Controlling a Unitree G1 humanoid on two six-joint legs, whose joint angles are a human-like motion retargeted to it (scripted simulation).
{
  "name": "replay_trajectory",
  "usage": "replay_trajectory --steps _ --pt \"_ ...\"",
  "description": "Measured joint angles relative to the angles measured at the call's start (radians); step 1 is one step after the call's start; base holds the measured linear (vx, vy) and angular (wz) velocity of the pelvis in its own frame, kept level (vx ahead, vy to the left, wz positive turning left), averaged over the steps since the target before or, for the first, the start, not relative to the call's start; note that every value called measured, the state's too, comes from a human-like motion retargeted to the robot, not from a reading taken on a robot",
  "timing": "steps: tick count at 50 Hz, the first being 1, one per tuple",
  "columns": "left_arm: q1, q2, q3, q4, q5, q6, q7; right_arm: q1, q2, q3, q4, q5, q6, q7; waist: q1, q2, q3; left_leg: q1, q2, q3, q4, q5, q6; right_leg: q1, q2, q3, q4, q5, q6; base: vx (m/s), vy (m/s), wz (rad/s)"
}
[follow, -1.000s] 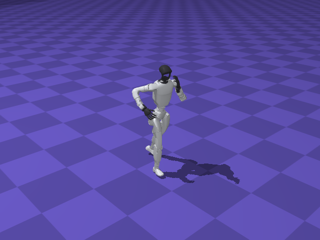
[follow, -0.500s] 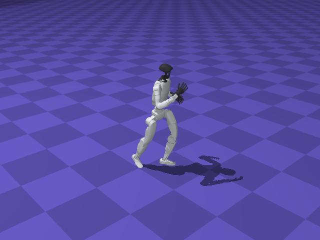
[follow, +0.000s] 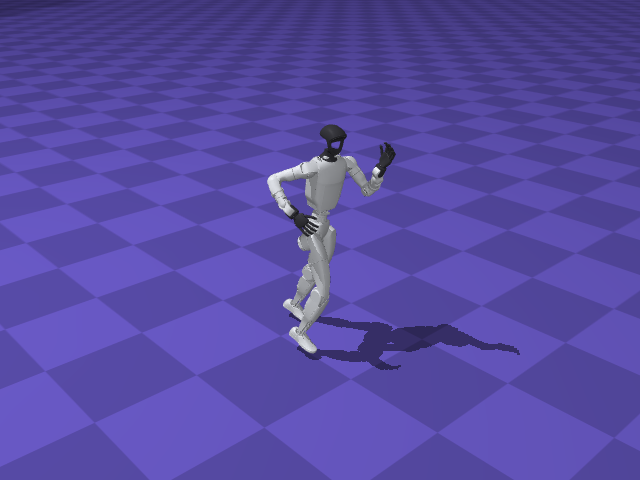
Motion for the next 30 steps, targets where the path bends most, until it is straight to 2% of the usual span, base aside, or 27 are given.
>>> replay_trajectory --steps 3,5,7,8,10,12,13,15,18,20,22,23,25,27,28,30 --pt "-0.035 -0.007 -0.009 -0.128 -0.150 -0.045 -0.102 0.091 0.020 -0.068 0.049 -0.034 0.056 0.054 -0.052 -0.094 0.057 0.158 -0.075 0.001 0.037 -0.021 0.031 0.204 -0.049 0.161 -0.508 0.158 0.099 1.26 -0.43 0.90" --pt "0.005 -0.014 0.017 -0.171 -0.150 -0.040 -0.132 0.111 0.066 -0.086 0.103 -0.082 0.094 0.058 -0.043 -0.172 0.099 0.233 -0.122 0.038 0.163 -0.097 0.067 0.298 -0.129 0.192 -0.649 0.216 0.135 1.22 -0.49 0.30" --pt "0.120 -0.005 0.062 -0.189 -0.063 -0.006 -0.132 0.084 0.129 -0.076 0.180 -0.085 0.124 0.038 -0.005 -0.209 0.133 0.208 -0.129 0.086 0.429 -0.198 0.107 0.351 -0.188 0.142 -0.646 0.205 0.128 1.11 -0.46 -0.24" --pt "0.194 0.005 0.083 -0.184 -0.023 0.012 -0.132 0.058 0.161 -0.059 0.223 -0.065 0.130 0.002 0.018 -0.204 0.145 0.152 -0.113 0.097 0.608 -0.256 0.129 0.362 -0.193 0.119 -0.605 0.128 0.110 1.01 -0.40 -0.38" --pt "0.366 0.020 0.106 -0.134 0.034 0.043 -0.125 -0.042 0.232 0.013 0.316 0.001 0.103 -0.151 0.074 -0.155 0.169 -0.015 -0.076 0.065 0.995 -0.377 0.172 0.342 -0.153 0.104 -0.466 -0.108 0.068 0.90 -0.32 -0.49" --pt "0.576 0.008 0.095 -0.020 0.041 0.060 -0.066 -0.239 0.307 0.114 0.398 0.006 0.048 -0.345 0.147 -0.108 0.194 -0.201 -0.097 0.017 1.295 -0.485 0.213 0.273 -0.107 0.128 -0.276 -0.303 0.022 0.80 -0.21 -0.78" --pt "0.686 -0.009 0.078 0.046 0.013 0.066 -0.024 -0.358 0.339 0.157 0.416 -0.025 0.037 -0.408 0.184 -0.100 0.204 -0.286 -0.119 0.014 1.394 -0.524 0.236 0.247 -0.096 0.142 -0.200 -0.361 0.002 0.77 -0.16 -0.88" --pt "0.893 -0.040 0.033 0.156 -0.089 0.064 0.074 -0.614 0.402 0.238 0.406 -0.096 0.043 -0.452 0.254 -0.108 0.196 -0.459 -0.151 0.049 1.483 -0.563 0.280 0.223 -0.089 0.162 -0.142 -0.409 -0.022 0.78 -0.13 -0.81" --pt "1.149 0.031 -0.042 0.136 -0.142 0.043 0.149 -0.851 0.515 0.314 0.258 -0.081 0.038 -0.430 0.423 -0.180 0.123 -0.619 -0.198 0.149 1.293 -0.543 0.301 0.301 -0.098 0.189 -0.285 -0.324 -0.014 0.87 -0.05 -0.59" --pt "1.288 0.149 -0.026 0.040 -0.115 0.025 0.066 -0.904 0.574 0.328 0.136 -0.010 0.017 -0.407 0.570 -0.255 0.090 -0.620 -0.223 0.237 0.996 -0.483 0.286 0.401 -0.120 0.192 -0.428 -0.184 0.012 0.95 0.04 -0.23" --pt "1.406 0.200 0.054 -0.033 -0.157 0.015 -0.064 -0.921 0.603 0.335 0.046 0.096 0.008 -0.330 0.681 -0.297 0.085 -0.519 -0.228 0.351 0.586 -0.363 0.223 0.524 -0.115 0.175 -0.560 0.001 0.047 0.98 0.10 0.14" --pt "1.461 0.193 0.100 -0.054 -0.200 0.011 -0.128 -0.929 0.612 0.343 0.015 0.147 0.014 -0.275 0.718 -0.293 0.089 -0.444 -0.225 0.408 0.373 -0.285 0.169 0.593 -0.087 0.173 -0.612 0.085 0.060 1.00 0.12 0.37" --pt "1.553 0.141 0.189 -0.079 -0.295 0.021 -0.243 -0.937 0.616 0.351 -0.029 0.214 0.042 -0.152 0.746 -0.237 0.100 -0.312 -0.197 0.504 0.054 -0.134 0.044 0.735 0.012 0.185 -0.671 0.185 0.058 1.01 0.12 0.76" --pt "1.589 0.093 0.256 -0.088 -0.347 0.057 -0.327 -0.917 0.594 0.337 -0.053 0.228 0.071 -0.064 0.722 -0.164 0.104 -0.255 -0.145 0.608 -0.063 -0.039 -0.036 0.815 0.101 0.148 -0.604 0.157 0.021 0.96 0.12 1.42" --pt "1.591 0.078 0.281 -0.093 -0.358 0.084 -0.360 -0.892 0.579 0.321 -0.062 0.230 0.082 -0.035 0.703 -0.127 0.107 -0.235 -0.113 0.666 -0.088 -0.005 -0.056 0.827 0.128 0.092 -0.521 0.114 -0.003 0.89 0.12 1.72" --pt "1.562 0.071 0.294 -0.100 -0.335 0.123 -0.407 -0.826 0.566 0.294 -0.057 0.231 0.087 -0.018 0.663 -0.058 0.112 -0.210 -0.052 0.758 -0.099 0.032 -0.058 0.802 0.133 -0.060 -0.269 0.001 -0.056 0.82 0.10 1.83"
